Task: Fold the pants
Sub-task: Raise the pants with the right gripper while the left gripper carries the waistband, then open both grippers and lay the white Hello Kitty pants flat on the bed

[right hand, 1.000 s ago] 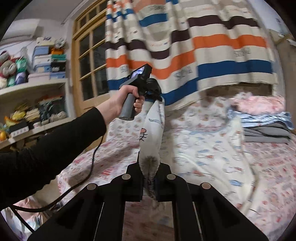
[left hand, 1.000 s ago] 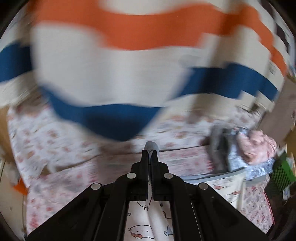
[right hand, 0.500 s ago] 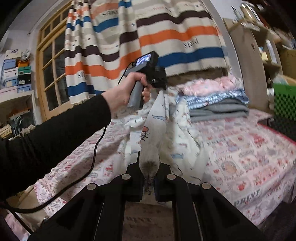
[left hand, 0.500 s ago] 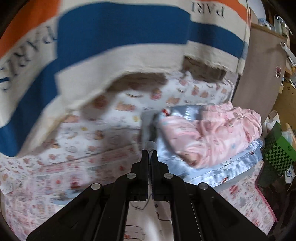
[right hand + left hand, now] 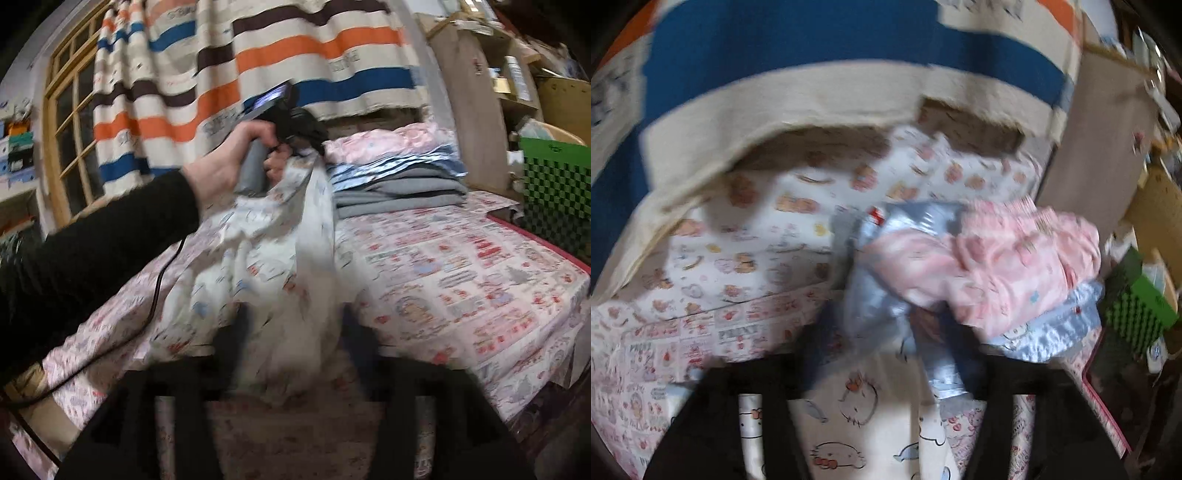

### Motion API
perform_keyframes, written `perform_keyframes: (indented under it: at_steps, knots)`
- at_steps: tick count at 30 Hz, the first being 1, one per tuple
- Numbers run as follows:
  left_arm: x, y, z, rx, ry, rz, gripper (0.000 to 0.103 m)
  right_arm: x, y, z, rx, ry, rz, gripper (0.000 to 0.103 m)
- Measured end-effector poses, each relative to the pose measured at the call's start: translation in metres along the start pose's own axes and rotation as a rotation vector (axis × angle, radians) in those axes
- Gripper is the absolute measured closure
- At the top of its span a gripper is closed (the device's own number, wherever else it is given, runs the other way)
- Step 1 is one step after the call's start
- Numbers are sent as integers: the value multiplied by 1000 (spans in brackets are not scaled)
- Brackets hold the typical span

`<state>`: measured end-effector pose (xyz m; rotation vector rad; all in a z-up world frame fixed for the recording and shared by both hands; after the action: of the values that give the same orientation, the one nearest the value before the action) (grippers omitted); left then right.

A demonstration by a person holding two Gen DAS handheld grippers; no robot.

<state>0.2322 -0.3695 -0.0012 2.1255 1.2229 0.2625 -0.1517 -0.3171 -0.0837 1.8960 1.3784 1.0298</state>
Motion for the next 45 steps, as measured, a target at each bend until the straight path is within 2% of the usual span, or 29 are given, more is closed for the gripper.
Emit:
perform_keyframes:
  at_steps: [3,6,9,11,12,13,16,18,19,22,24,26,29,32,35,36,37,39,41,42,43,45]
  knots:
    - [20,-4,-21,-30,4,-12,31,-9,5,-3,0,6,27,34]
    - [48,-30,-53,-45,46,-18,31,-12,10,-1,-3,14,21,33]
    - [71,-85,-104,-105,91,-40,31,-11,18,1,1,73,10,33]
    - [78,-120,-132,-129,179,-4,31,-12,24,1,-14,126,15,33]
    - [82,-140,-151,-168,216,12,31,-12,26,2,-18,144,12,33]
    - [84,-154,-164,-191,230,19,31,-11,28,3,-19,165,8,33]
    - [90,-201,-186,-184,259,10,31,-8,35,6,-27,217,5,33]
    - [89,-226,-188,-172,230,-8,33,-6,38,6,-35,238,-7,33]
    - [87,-239,-186,-157,204,-15,40,-5,40,7,-39,238,-20,33]
    - [74,-263,-173,-110,92,-50,46,-8,49,9,-52,194,-52,33]
    - [62,-272,-166,-89,3,-82,48,-17,57,15,-26,179,-28,33]
    - [53,-273,-159,-77,-70,-93,48,-24,64,25,35,212,8,33]
    - [55,-271,-143,-52,-40,-124,48,-30,69,42,129,252,49,34]
    - [58,-275,-124,14,-50,-159,67,-31,63,57,194,242,50,38]
    - [59,-282,-116,36,-62,-165,84,-31,55,68,242,239,46,44]
    - [58,-283,-115,38,-58,-162,96,-30,53,71,260,246,44,45]
    - [58,-286,-115,38,-57,-161,102,-29,51,74,274,251,40,48]
    - [58,-290,-119,25,-52,-166,102,-26,47,80,295,249,29,55]
    - [62,-292,-128,-3,-13,-166,102,-24,44,86,314,218,13,74]
    - [64,-293,-134,-20,1,-167,103,-25,43,88,310,206,13,96]
    - [68,-293,-139,-31,8,-169,103,-26,43,88,302,201,17,100]
    - [76,-296,-148,-46,28,-187,103,-29,44,86,279,187,28,101]
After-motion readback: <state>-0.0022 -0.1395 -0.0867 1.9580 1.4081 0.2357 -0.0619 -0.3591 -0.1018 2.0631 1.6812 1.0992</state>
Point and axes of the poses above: each gripper's, at about its wrist camera, not at the fingertips, and z roughly the way its jaws point, x to its left, y to its top, the point moved 7 cm from there along z, roughly the way its jaws point, and after that the axes turned 9 degrees about x, right-handed, at the moved point
